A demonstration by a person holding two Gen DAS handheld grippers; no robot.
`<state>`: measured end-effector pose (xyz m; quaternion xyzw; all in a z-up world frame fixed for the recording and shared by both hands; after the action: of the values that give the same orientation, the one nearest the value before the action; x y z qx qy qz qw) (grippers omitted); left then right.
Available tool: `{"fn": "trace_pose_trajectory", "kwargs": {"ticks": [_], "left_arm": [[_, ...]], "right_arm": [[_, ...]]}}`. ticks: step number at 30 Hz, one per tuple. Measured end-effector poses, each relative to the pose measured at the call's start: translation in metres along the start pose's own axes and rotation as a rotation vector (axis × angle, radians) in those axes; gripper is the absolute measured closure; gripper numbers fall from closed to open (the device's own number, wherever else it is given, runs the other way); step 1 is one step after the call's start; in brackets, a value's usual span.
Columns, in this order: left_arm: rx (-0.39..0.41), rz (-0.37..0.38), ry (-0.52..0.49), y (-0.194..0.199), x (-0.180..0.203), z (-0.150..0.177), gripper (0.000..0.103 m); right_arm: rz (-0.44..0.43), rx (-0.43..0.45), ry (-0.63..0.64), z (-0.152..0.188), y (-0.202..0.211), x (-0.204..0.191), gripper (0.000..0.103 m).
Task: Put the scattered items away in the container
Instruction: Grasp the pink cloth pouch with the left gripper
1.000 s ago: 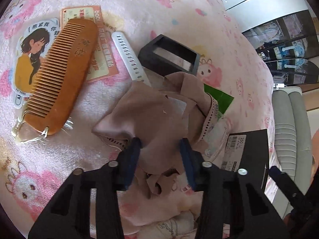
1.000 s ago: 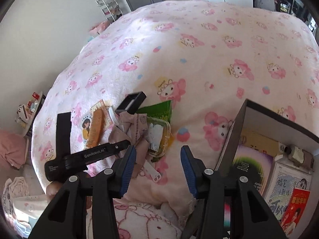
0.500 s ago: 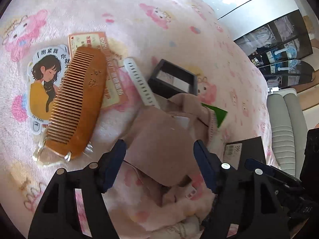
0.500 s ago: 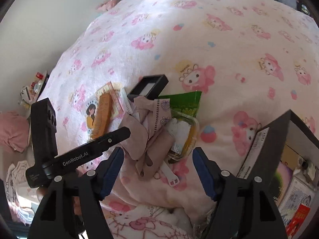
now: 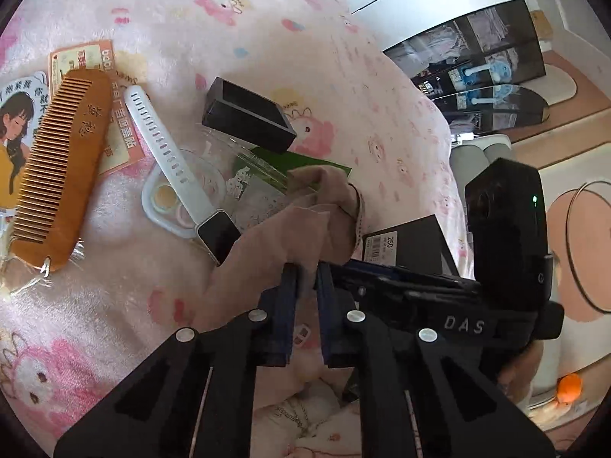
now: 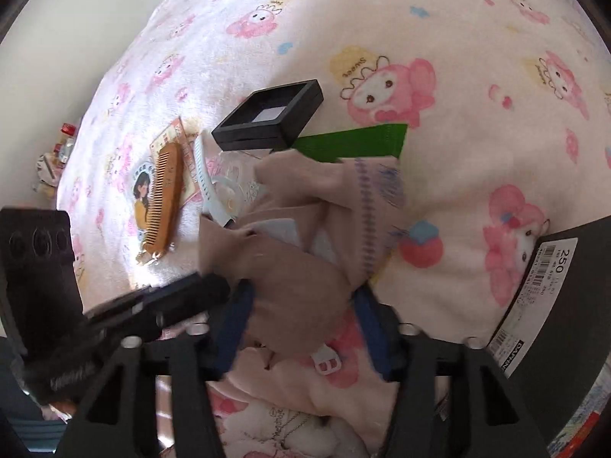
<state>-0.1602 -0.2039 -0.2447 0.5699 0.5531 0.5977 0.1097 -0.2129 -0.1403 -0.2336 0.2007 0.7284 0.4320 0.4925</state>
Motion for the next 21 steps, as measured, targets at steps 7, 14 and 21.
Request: {"fn": "trace_pose_trajectory", "kwargs": {"ticks": [7, 14, 21], "left_arm": [[0.087, 0.065, -0.137, 0.05, 0.061, -0.006, 0.098], [0.125, -0.046, -0.212, 0.062, 0.085, -0.006, 0.093], [-0.001, -0.233, 0.062, 0.012, -0.02, 0.019, 0.05]], "right_arm": [[-0.148, 0.162, -0.009, 0.005, 0.056, -0.026, 0.092], [-0.2, 0.307, -0.021, 0.023, 0.124, -0.032, 0.092], [-0.068, 0.132, -0.069, 0.037, 0.081, -0.003, 0.067]]}}
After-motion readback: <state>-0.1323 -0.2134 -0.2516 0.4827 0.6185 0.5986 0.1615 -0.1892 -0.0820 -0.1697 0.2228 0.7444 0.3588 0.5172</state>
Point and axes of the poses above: each gripper's, at about its wrist camera, not at the fingertips, and y roughly against the way its jaws point, x to its right, z to its underside, the point moved 9 cm from there along -y, roughly the way its jaws point, and after that the axes turned 12 degrees about -z, right-handed, at the moved point
